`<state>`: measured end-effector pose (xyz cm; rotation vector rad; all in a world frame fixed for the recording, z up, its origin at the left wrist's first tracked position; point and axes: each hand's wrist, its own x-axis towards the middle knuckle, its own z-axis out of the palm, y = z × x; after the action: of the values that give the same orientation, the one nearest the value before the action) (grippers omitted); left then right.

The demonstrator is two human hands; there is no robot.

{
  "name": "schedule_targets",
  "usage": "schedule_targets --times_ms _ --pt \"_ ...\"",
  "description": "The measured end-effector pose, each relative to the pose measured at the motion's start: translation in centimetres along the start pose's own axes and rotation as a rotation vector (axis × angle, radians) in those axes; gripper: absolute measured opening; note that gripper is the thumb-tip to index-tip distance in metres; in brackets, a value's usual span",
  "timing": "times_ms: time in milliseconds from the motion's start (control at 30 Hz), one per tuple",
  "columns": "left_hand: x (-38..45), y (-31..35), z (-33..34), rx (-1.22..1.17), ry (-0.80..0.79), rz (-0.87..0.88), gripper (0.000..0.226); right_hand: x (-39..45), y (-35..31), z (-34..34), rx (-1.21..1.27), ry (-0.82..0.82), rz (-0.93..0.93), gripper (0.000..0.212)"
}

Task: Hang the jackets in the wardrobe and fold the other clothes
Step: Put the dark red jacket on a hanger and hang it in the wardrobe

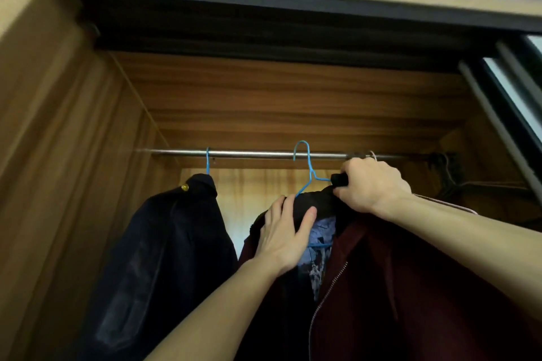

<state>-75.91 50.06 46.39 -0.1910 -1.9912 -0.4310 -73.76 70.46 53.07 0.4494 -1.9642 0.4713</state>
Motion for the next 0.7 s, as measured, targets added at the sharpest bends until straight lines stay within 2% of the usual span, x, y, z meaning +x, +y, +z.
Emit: schedule_targets --times_ms 167,300,533,700 --pt "2.1 -0.6 -1.3 0.027 0.026 0.069 0.066 2.5 -0.9 -0.5 0.021 0.016 0.001 0.035" --pt "3.3 -1.1 -1.9 -0.011 0.033 0.064 0.070 4.0 -3.1 0.0 0.017 0.019 -0.020 0.019" --pt "3.8 -2.6 -1.6 -0.007 0.022 0.000 0.069 6.2 -7.0 1.8 0.009 -0.034 -0.014 0.017" --pt "3.2 -3.8 -1.6 -0.021 0.060 -0.065 0.048 6.0 -8.2 4.8 -0.037 -0.134 0.056 0.039"
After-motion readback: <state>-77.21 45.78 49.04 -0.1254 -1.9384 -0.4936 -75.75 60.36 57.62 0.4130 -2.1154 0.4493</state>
